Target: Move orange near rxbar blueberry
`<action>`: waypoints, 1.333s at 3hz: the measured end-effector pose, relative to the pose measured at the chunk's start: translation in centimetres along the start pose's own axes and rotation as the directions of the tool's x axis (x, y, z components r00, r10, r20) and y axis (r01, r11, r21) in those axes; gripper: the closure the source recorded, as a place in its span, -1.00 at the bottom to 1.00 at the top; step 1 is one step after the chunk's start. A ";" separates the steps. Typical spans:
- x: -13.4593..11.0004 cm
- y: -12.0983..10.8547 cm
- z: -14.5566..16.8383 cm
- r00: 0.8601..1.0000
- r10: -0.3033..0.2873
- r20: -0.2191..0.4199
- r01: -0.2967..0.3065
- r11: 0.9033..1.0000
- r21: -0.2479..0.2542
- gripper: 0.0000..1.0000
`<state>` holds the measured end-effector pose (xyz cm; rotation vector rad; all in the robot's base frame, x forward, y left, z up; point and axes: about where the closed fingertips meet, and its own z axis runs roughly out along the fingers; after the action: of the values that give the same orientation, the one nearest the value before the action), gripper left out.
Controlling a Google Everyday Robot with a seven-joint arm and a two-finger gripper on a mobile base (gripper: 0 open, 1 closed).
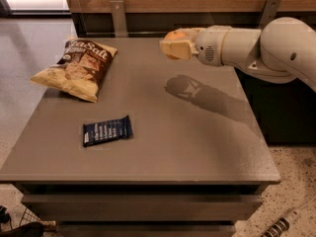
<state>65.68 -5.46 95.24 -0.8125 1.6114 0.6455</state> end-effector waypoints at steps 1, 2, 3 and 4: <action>1.7 3.5 -1.0 1.000 0.023 0.015 -0.023 1.000 0.022 1.00; 4.5 6.7 -2.1 0.997 0.056 0.044 -0.059 0.996 0.060 1.00; 7.3 10.6 -2.6 0.995 0.077 0.066 -0.081 0.994 0.066 1.00; 9.7 14.0 -2.5 0.994 0.077 0.072 -0.081 0.996 0.048 0.94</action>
Offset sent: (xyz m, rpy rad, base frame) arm -0.1291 0.0410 -0.0678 0.1398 -0.0127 -0.1189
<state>52.13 -0.48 85.92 -0.6845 1.5957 0.6792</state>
